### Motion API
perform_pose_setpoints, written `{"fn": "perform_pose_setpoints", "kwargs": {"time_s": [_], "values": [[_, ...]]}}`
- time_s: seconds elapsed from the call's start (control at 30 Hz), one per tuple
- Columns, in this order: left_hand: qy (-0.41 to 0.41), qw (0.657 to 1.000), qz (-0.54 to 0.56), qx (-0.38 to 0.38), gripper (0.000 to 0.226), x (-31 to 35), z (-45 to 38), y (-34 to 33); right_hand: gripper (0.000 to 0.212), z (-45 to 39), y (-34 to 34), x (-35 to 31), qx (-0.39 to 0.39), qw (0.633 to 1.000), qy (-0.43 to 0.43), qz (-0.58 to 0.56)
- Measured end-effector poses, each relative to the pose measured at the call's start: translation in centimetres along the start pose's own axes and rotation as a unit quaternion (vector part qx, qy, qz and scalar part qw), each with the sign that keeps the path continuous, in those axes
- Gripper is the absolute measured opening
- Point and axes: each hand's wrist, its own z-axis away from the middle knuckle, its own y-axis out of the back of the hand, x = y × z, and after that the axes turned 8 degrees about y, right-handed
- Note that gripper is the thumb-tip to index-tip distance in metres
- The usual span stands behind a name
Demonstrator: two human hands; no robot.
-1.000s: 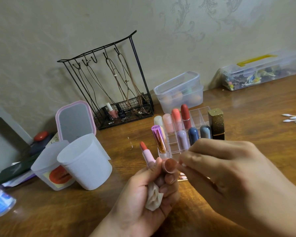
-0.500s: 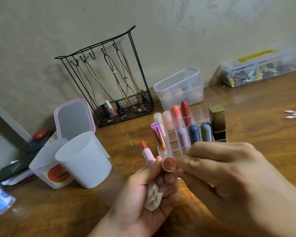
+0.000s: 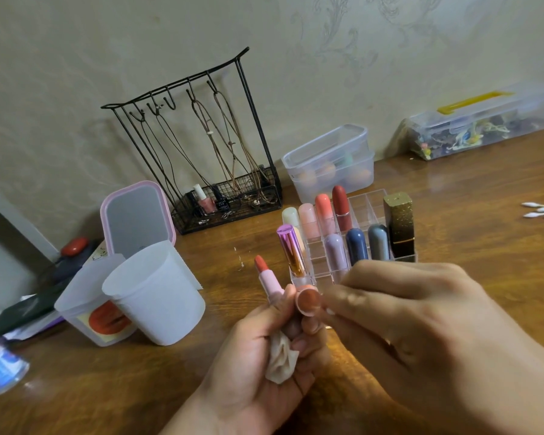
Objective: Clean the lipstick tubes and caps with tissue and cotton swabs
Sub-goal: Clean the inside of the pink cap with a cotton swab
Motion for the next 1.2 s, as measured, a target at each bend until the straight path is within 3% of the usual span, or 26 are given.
{"fn": "perform_pose_setpoints", "kwargs": {"time_s": [0.3, 0.47, 0.63, 0.77, 0.9, 1.07, 1.2], "values": [[-0.028, 0.999, -0.031, 0.024, 0.016, 0.1, 0.0, 0.0, 0.013, -0.2, 0.1, -0.3, -0.015, 1.000, -0.003, -0.018], [-0.115, 0.989, -0.069, 0.069, 0.018, 0.6, 0.0, -0.2, 0.015, -0.2, 0.7, -0.2, 0.005, 0.998, -0.009, 0.069], [-0.187, 0.956, -0.200, 0.109, 0.010, 1.3, 0.7, -0.6, 0.010, -0.1, 0.7, -0.2, -0.015, 0.993, -0.020, 0.113], [-0.215, 0.929, -0.275, 0.124, 0.009, 1.3, 1.2, -0.9, 0.003, -0.2, 0.3, -0.9, -0.080, 0.993, -0.083, 0.033], [-0.245, 0.914, -0.298, 0.126, 0.007, 0.9, 1.0, -0.9, 0.005, 0.0, 0.6, -0.6, -0.053, 0.978, -0.155, -0.128], [-0.274, 0.897, -0.321, 0.130, 0.010, 0.6, 0.8, -0.7, 0.006, -0.5, 0.4, -0.5, -0.052, 0.983, -0.163, -0.062], [-0.301, 0.884, -0.332, 0.136, 0.014, 0.7, 0.6, -0.2, 0.007, -0.4, 0.5, -0.7, -0.079, 0.973, -0.179, -0.125]]}}
